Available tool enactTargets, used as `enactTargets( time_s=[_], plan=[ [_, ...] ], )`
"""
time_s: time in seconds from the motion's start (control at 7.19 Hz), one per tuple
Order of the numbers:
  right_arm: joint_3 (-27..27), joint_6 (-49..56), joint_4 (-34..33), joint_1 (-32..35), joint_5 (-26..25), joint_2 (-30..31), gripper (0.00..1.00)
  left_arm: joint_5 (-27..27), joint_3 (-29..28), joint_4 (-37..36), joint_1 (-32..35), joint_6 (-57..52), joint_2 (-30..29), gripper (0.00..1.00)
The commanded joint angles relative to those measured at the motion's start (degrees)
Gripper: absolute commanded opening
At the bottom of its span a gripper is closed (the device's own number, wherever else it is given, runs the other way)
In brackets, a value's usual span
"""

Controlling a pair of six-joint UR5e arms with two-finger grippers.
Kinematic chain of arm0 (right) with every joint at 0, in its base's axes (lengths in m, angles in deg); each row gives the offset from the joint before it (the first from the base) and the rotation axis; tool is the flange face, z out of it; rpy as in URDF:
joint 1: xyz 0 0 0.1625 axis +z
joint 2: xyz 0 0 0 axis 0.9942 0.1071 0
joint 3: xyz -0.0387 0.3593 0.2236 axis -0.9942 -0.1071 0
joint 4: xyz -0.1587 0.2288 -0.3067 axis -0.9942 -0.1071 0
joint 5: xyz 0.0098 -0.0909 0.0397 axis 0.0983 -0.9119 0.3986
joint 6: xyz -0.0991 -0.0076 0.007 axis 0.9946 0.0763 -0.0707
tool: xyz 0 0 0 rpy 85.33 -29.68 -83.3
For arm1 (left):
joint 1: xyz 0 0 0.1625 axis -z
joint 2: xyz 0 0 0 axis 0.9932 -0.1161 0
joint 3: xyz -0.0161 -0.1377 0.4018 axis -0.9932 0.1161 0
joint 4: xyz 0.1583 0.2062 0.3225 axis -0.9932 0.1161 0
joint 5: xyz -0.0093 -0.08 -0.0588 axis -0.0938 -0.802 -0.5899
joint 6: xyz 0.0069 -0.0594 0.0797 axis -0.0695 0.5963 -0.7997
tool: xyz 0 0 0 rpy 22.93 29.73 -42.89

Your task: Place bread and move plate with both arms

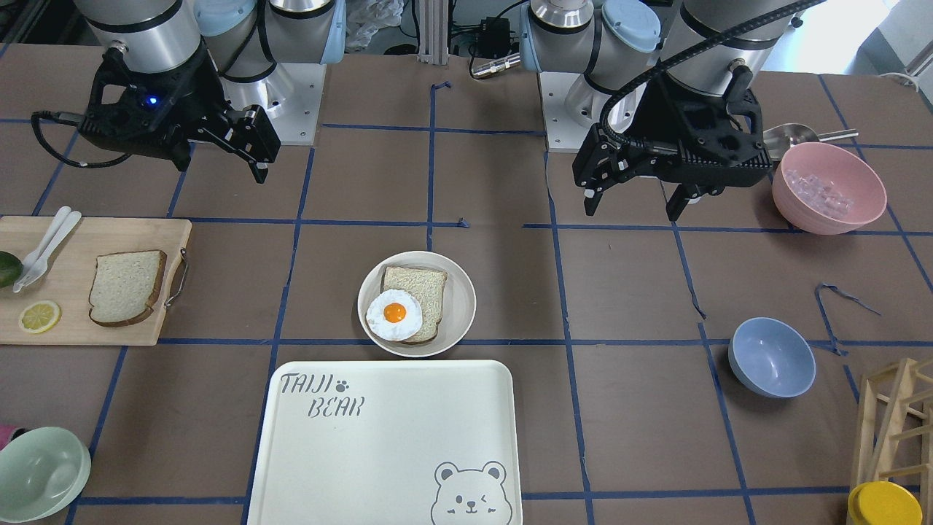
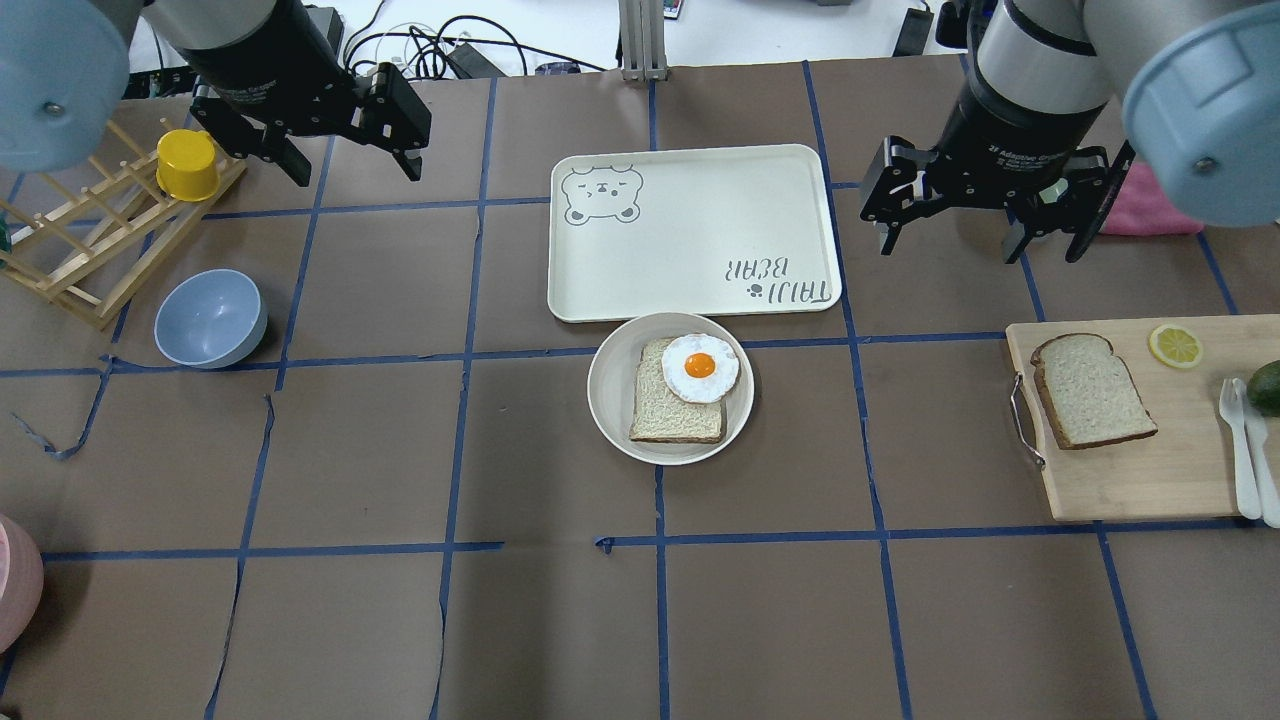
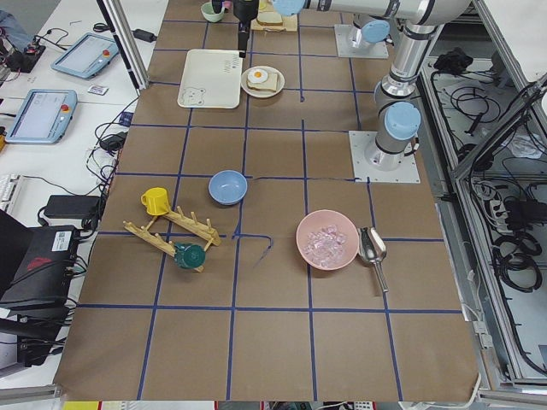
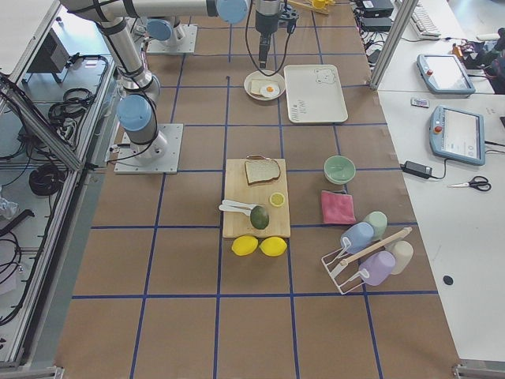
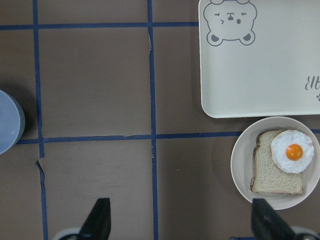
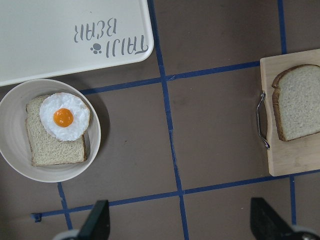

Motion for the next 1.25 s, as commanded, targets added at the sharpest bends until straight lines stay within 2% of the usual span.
enactTargets(
  time_s=[0.0, 0.83, 1.11],
  plan=[
    [0.54, 0.08, -0.11, -0.09, -0.51, 0.06, 1.0, 0.0, 0.06, 0.0, 0.04, -0.05, -0.09, 1.0],
    [0.54, -0.01, -0.72, -0.17, -0.51, 0.5, 1.0, 0.0, -0.03, -0.18, -0.13, 0.04, -0.18, 1.0],
    [0.54, -0.01, -1.25, -0.26, -3.21, -0.02, 1.0, 0.0, 0.06, -0.17, -0.14, -0.05, -0.09, 1.0]
  ],
)
